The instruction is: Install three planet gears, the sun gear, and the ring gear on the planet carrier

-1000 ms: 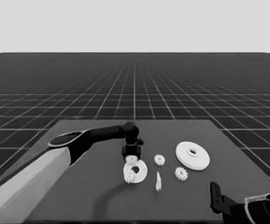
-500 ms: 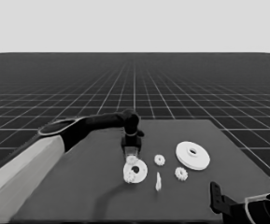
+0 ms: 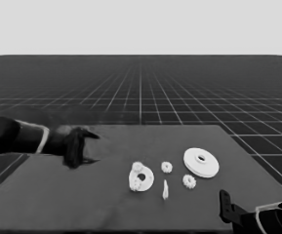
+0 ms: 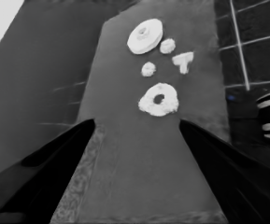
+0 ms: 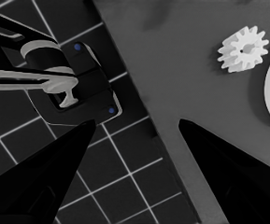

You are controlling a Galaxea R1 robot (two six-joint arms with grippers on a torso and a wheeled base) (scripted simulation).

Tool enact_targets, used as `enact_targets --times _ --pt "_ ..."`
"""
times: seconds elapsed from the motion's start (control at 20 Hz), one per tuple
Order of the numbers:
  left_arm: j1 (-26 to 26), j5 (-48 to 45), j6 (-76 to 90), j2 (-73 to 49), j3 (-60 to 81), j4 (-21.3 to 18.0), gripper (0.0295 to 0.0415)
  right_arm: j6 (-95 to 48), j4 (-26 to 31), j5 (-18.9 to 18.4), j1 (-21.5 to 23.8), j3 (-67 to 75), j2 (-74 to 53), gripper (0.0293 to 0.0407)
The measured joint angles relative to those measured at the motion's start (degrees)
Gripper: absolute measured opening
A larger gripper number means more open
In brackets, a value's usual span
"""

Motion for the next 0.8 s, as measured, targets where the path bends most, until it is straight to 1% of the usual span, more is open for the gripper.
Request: enact_targets --times 0.1,0.3,0.35,0.4,0.45,0.5,0.55,0.65,0.8 --pt "-1.8 -3.8 8.2 -8.5 7.9 0.7 0.0386 0.0 0.0 0.0 0.0 0.0 0.0 0.0385" --pt "-2.6 -5.6 12.0 -12.2 11.5 1.1 0.0385 0.0 0.0 0.0 0.0 0.0 0.0 0.0385" --pt "-2.7 -5.7 12.2 -12.4 11.7 1.1 0.0385 27.7 16.5 -20.0 17.5 -12.6 18.8 0.0398" --pt "-2.7 -5.7 12.4 -12.5 11.8 1.1 0.0385 41.9 23.7 -21.3 22.1 -31.1 36.1 0.0393" --pt "-2.7 -5.8 12.4 -12.6 11.9 1.1 0.0385 45.0 26.6 -19.9 22.3 -45.5 43.9 0.0389" --pt "-2.7 -5.8 12.5 -12.6 11.9 1.1 0.0385 45.5 28.5 -19.1 22.1 -55.4 48.5 0.0387" --pt "-2.7 -5.8 12.5 -12.7 12.0 1.1 0.0385 45.3 29.6 -18.6 22.0 -62.1 51.5 0.0385" --pt "-2.7 -5.8 12.5 -12.7 12.0 1.1 0.0385 44.6 30.8 -18.2 21.8 -69.2 54.6 0.0385" --pt "-2.7 -5.8 12.5 -12.7 12.0 1.2 0.0385 44.0 31.3 -18.1 21.7 -72.6 56.1 0.0385"
